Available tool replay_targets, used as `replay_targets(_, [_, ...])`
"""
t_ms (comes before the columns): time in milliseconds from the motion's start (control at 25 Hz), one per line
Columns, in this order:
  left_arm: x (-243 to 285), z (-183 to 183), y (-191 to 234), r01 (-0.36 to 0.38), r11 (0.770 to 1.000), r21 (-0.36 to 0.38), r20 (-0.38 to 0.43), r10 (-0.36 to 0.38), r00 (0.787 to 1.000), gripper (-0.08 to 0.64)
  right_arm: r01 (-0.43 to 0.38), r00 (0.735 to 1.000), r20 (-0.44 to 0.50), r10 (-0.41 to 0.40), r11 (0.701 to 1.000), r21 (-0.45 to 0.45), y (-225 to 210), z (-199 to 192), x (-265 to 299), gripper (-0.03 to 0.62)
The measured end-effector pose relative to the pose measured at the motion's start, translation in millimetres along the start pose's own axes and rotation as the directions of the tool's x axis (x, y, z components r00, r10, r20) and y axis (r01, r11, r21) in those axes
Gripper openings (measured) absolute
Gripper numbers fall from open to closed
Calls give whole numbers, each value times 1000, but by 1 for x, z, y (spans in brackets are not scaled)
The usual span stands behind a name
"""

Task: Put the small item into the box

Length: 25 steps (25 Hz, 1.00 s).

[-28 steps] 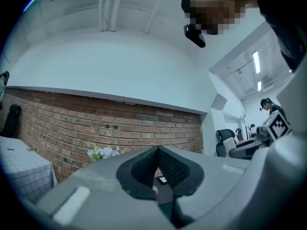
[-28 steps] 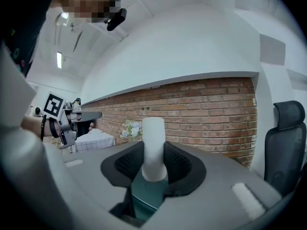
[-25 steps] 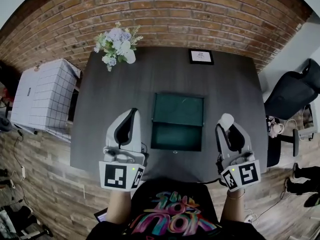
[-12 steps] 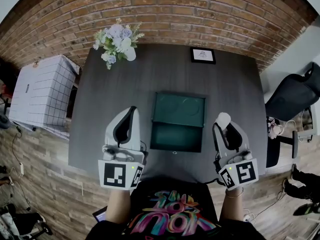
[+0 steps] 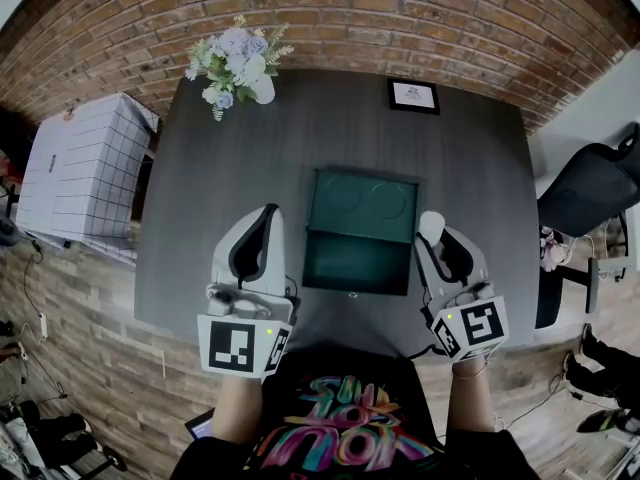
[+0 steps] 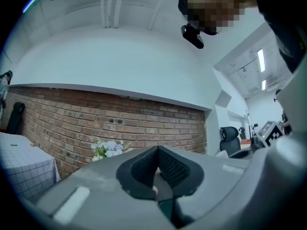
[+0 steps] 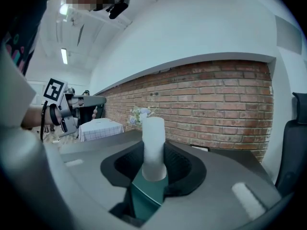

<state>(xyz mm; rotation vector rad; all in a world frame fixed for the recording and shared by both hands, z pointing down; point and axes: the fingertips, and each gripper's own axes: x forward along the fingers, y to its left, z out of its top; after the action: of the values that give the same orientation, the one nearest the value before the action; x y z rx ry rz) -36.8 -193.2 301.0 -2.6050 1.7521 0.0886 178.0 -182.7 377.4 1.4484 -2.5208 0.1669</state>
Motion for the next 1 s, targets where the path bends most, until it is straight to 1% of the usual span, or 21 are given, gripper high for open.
replay_targets(200, [-2, -3, -3, 8, 1000, -4, -5, -8, 1000, 2, -67, 993, -97, 66, 998, -9, 16, -36, 17, 130])
replay_targets(480, [-7, -16, -3, 11, 1000, -12, -28, -11, 1000, 2, -167, 962, -225, 158, 986, -23, 42, -95, 39, 130])
replay_targets(560, [-10, -20, -1, 4, 1000, -20, -36, -5, 999, 2, -199, 946, -266, 186, 980, -23, 51, -113, 43, 132])
replay_targets(720, [-13, -27, 0, 5, 1000, -25, -53, -7, 999, 2, -286, 898, -345, 274, 958, 17, 69, -147, 51, 132])
replay_targets(920, [-16, -31, 0, 8, 1000, -29, -54, -10, 999, 2, -328, 859, -411, 306, 945, 19, 77, -171, 59, 132])
replay_targets(1000, [-16, -33, -1, 10, 999, -30, -56, -12, 998, 2, -345, 840, -444, 314, 938, 10, 80, -179, 61, 132])
